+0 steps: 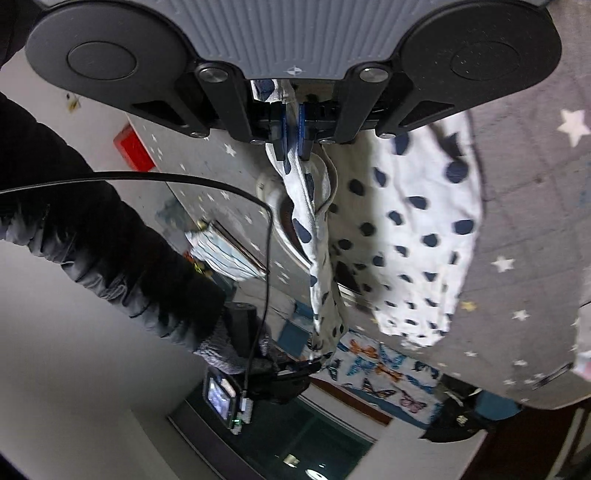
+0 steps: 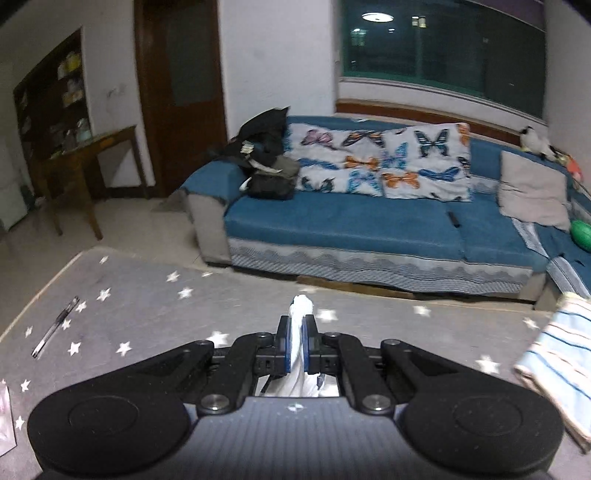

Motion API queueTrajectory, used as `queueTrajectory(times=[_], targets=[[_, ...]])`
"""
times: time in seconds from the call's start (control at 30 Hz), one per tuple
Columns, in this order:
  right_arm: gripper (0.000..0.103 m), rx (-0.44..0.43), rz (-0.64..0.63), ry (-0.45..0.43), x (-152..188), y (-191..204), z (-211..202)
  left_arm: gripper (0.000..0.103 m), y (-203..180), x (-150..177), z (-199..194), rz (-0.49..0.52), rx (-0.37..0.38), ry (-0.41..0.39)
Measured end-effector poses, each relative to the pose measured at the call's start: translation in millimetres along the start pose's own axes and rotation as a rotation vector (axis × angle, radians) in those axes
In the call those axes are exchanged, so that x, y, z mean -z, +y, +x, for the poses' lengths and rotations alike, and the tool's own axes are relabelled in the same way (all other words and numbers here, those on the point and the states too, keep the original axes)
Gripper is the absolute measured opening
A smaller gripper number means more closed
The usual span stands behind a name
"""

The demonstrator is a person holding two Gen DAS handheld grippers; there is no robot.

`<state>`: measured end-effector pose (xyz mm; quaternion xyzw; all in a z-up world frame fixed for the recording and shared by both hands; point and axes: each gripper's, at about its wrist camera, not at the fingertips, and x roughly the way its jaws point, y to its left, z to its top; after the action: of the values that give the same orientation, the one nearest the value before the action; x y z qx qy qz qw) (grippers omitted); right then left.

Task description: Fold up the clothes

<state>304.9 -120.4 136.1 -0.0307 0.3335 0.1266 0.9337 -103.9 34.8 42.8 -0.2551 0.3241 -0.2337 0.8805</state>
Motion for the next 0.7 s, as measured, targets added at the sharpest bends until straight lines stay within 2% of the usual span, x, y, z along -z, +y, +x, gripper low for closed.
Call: queueTrajectory(times=[0.13, 0.37, 0.53, 0.7], targets=[[0.005, -0.031, -0.046, 0.038, 4, 51, 35, 0.006, 19, 1, -9, -0.06, -0.02, -0.007], [0.005, -0.091, -0.092, 0.095, 24, 115, 76, 0.006, 42, 10, -21, -0.159, -0.057, -0.01], [0.007, -0.154, -0.093, 0.139, 36, 135, 91, 0.006, 49, 17, -29, -0.201, -0.086, -0.013], [0.012, -0.222, -0.113, 0.146, 34, 135, 72, 0.006, 52, 23, -35, -0.215, -0.104, -0.014]])
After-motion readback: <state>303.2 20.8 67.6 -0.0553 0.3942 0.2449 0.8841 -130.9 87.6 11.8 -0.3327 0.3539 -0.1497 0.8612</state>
